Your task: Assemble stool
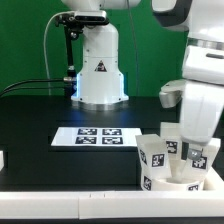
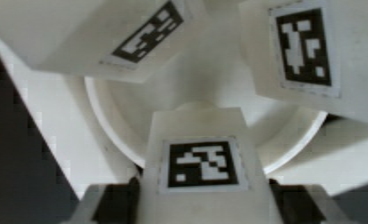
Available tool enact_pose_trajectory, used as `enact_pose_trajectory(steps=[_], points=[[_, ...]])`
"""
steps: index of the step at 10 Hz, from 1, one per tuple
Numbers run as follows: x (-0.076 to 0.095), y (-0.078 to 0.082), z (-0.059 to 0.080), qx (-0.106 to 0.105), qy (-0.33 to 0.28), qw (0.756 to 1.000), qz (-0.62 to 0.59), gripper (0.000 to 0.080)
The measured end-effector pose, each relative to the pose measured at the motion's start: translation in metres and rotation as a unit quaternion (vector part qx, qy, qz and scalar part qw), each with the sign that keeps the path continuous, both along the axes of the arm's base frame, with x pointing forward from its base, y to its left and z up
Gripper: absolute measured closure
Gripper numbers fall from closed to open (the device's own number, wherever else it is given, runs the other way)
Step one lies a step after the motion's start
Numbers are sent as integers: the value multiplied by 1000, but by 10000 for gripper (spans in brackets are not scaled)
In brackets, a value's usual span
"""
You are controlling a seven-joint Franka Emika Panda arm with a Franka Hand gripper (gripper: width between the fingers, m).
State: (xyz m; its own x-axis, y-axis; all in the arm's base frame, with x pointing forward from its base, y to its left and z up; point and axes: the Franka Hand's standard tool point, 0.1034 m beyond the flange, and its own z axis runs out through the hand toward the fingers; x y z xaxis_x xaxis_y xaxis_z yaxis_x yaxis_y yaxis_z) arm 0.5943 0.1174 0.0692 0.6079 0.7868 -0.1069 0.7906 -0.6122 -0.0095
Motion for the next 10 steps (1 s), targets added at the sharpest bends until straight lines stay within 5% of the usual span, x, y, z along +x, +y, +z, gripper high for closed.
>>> enact_pose_trajectory(steps=[2,6,10], points=[[11,1,0,-9,-2,996,-91,465],[6,-2,-2,-19,-29,976,-215,465],[8,-20,-2,-20,-39,881,-472,465]])
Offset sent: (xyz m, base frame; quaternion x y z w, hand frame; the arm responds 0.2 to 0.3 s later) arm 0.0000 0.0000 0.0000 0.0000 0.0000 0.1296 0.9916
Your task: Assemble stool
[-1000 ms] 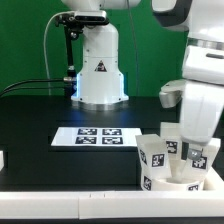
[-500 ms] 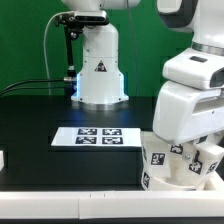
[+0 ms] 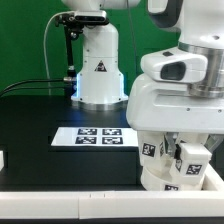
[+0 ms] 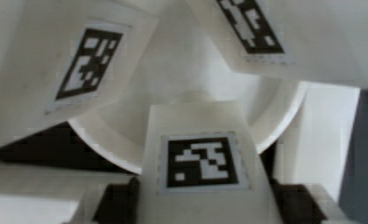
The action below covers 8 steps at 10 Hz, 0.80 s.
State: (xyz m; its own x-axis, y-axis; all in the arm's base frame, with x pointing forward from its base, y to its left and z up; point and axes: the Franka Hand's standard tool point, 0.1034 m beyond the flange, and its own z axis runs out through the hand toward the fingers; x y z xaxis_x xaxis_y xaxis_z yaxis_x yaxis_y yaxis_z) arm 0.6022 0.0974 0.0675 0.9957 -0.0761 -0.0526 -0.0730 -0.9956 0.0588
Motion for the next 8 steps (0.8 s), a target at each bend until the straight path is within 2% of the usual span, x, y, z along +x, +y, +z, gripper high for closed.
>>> enact_pose_trajectory(steps=[2,5,6,7,8], points=[[1,-6,0,0,-6,996,-91,464],[1,-8,0,-2,-9,993,-115,458],[2,-7,2,-1,-10,993,-113,290],[4,-7,12,7,-14,994,-112,175],[7,-10,25,15,-18,994,-109,175]])
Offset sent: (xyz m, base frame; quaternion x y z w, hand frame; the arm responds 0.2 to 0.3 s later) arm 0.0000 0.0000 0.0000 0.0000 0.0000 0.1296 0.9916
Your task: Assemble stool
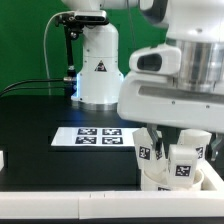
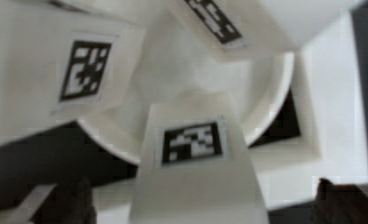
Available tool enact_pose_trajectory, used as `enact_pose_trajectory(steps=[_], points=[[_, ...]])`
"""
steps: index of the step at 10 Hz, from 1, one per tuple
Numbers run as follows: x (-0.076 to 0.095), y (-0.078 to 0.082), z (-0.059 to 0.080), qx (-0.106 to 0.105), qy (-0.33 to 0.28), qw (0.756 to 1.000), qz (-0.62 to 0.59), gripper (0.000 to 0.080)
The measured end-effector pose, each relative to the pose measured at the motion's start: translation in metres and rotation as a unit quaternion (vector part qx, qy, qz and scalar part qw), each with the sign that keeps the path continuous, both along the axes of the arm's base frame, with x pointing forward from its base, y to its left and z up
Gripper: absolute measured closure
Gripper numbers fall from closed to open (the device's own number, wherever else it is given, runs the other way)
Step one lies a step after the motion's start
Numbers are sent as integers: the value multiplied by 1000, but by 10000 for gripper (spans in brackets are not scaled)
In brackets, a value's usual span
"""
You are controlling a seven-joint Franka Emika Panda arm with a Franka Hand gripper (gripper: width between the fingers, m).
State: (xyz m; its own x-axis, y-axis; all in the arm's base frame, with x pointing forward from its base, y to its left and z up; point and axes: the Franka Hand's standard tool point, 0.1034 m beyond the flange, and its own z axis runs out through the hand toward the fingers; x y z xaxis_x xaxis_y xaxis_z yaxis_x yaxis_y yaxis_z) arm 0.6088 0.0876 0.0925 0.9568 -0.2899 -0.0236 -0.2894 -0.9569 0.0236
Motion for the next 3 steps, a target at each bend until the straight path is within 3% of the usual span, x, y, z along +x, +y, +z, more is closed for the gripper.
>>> enact_pose_trajectory(steps=[2,3], points=[[5,-10,26,12,-3,1000,5,157],[6,-9,28,13,-5,1000,5,151]])
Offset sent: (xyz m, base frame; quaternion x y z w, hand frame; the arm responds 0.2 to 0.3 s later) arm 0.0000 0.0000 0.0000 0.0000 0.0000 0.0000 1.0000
